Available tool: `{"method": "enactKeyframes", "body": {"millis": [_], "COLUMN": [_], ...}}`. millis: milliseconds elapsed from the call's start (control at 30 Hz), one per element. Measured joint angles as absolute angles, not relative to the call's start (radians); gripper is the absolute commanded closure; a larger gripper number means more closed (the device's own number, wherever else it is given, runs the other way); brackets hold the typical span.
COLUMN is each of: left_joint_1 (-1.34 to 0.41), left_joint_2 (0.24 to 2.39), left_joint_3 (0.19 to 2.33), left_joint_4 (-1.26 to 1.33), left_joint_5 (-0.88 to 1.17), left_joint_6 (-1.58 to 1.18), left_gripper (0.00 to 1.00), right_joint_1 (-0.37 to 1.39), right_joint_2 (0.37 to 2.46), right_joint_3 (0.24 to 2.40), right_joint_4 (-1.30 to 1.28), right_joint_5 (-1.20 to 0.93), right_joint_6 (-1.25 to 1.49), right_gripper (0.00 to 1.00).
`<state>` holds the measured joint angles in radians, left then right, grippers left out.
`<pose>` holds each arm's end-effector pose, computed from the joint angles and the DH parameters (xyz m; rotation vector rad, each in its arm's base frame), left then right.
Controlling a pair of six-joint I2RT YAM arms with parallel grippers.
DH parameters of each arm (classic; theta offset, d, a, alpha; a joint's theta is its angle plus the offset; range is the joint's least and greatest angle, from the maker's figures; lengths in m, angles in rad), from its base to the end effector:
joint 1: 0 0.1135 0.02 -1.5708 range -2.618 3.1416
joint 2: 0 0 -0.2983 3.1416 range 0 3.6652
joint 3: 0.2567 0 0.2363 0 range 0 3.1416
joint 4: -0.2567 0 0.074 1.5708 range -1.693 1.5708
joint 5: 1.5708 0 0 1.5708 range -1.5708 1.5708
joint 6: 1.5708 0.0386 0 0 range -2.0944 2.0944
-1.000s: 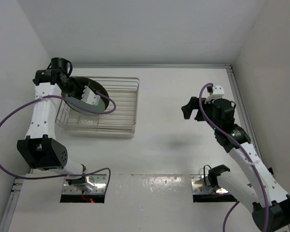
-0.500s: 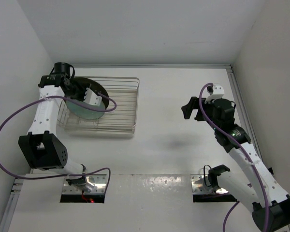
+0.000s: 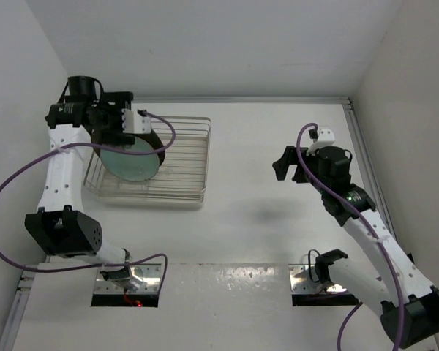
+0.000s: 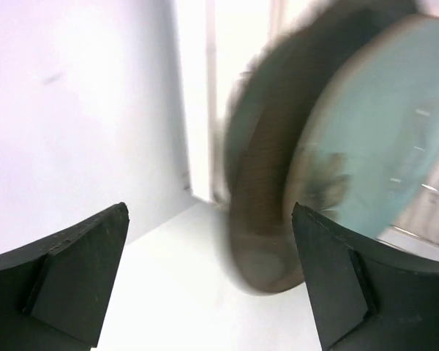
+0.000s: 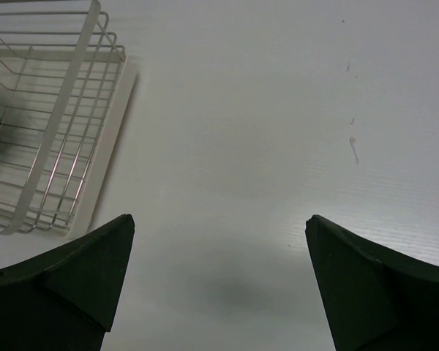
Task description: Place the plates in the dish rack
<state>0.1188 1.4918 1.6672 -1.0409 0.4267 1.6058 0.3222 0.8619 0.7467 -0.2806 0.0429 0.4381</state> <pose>0.2817 0.0175 0.4267 1.7305 1.6048 0.3258 0.1557 0.0502 0.3299 0.1439 1.9890 0.4530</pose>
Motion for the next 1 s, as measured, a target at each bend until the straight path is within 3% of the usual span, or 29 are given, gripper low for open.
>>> {"method": "enactKeyframes", "body": {"millis": [200, 367, 500, 700, 900, 1000], "left_joint_1": [0.119, 0.124, 0.136, 0.146, 0.149, 0.170], "left_joint_2": [1.465, 1.316, 1.126, 0.852, 0.665, 0.610], "left_joint_3": [1.839, 1.765, 1.553, 1.121, 0.625, 0.481], "left_joint_4": [-0.989, -0.981, -0.979, -0.903, -0.824, -0.810], "left_joint_5": [0.424, 0.410, 0.358, 0.079, -0.209, -0.279], "left_joint_6": [1.290, 1.025, 0.832, 0.575, 0.476, 0.461], "left_gripper": [0.01, 0.01, 0.00, 0.00, 0.00, 0.00], "right_joint_1": [0.322, 0.322, 0.316, 0.299, 0.282, 0.277], "right_joint_2": [0.937, 0.982, 1.003, 1.036, 1.055, 1.063], "right_joint_3": [0.788, 0.795, 0.793, 0.780, 0.740, 0.730], "right_joint_4": [-0.329, -0.361, -0.359, -0.344, -0.340, -0.343], "right_joint_5": [0.022, 0.007, -0.023, -0.039, -0.039, -0.039], "right_joint_6": [0.446, 0.461, 0.488, 0.540, 0.562, 0.566], "right_gripper": [0.01, 0.01, 0.01, 0.01, 0.01, 0.01]}}
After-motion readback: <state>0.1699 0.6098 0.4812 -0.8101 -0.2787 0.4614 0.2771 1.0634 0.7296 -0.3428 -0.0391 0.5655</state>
